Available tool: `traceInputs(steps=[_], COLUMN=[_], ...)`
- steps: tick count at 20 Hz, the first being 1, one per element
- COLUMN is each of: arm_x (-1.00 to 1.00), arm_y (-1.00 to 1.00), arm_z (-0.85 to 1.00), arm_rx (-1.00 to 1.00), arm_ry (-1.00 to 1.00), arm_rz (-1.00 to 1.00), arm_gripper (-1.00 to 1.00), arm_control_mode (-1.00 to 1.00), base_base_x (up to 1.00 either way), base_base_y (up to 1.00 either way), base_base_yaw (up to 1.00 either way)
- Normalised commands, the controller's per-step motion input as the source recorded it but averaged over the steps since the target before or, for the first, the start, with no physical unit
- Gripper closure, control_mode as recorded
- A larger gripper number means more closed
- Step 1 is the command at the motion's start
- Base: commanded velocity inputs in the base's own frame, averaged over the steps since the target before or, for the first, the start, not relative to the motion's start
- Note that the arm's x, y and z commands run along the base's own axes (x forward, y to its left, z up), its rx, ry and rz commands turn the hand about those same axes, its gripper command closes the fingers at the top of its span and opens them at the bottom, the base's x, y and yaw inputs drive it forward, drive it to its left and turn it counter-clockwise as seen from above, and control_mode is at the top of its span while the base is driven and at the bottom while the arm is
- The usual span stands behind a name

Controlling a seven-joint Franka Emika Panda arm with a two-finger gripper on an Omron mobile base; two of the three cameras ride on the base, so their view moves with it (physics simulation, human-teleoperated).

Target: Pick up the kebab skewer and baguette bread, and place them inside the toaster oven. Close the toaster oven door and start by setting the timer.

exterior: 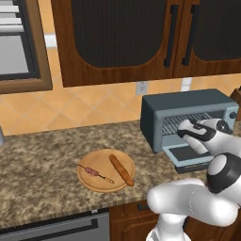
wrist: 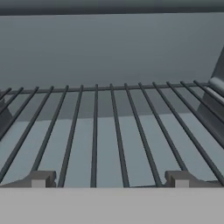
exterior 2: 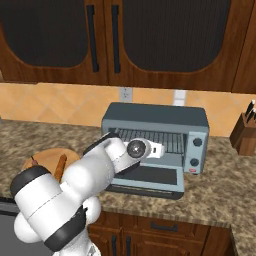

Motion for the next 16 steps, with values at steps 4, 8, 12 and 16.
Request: traceInputs(steps=[4, 8, 12, 16], arm_x=[-0.11, -0.17, -0.29, -0.32], arm_y=[0.00, 0.00, 0.00, 0.00], arm_z=[-0.28, -0.32, -0.35, -0.37], arm_rx=[0.00, 0.00, 0.00, 0.00], arm_ry=[0.08, 0.03, 0.00, 0.02], arm_rz=[0.00, 0.00, 0.00, 0.00], arm_gripper=[-1.00, -1.00, -1.00, -1.00], arm_control_mode=[-1.00, -1.00, -1.00, -1.00], base_base_x=[0.00, 0.00, 0.00, 0.00], base_base_y=[0.00, 0.00, 0.00, 0.00], base_base_yaw=[0.00, 0.00, 0.00, 0.00])
